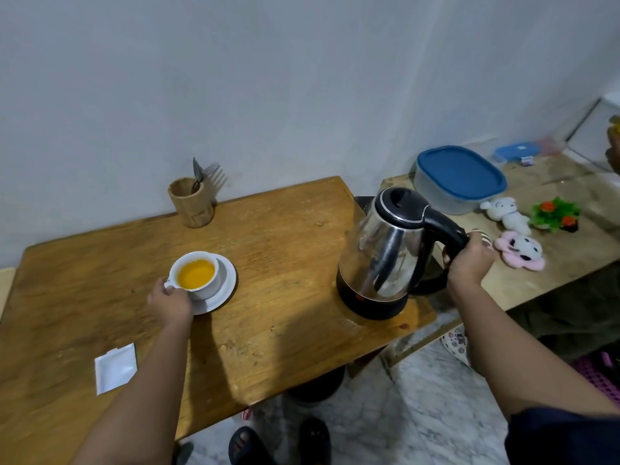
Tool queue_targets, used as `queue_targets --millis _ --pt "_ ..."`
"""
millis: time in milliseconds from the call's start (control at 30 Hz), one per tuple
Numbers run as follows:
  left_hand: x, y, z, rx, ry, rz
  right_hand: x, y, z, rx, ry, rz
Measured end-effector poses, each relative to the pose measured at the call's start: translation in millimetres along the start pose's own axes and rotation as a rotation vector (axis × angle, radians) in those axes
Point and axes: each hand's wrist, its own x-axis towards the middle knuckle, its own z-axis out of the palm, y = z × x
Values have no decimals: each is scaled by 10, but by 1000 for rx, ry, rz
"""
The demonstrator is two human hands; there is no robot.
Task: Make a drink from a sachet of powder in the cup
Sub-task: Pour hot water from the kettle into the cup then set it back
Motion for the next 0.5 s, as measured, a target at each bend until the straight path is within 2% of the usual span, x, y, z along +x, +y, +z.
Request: queue_targets --millis 267,500 --pt "-15 8 -1 -8 -8 -3 43 12 -60 -91 -33 -45" --pt "-24 12 -12 15 -11 14 24 153 -237 -64 -40 -39"
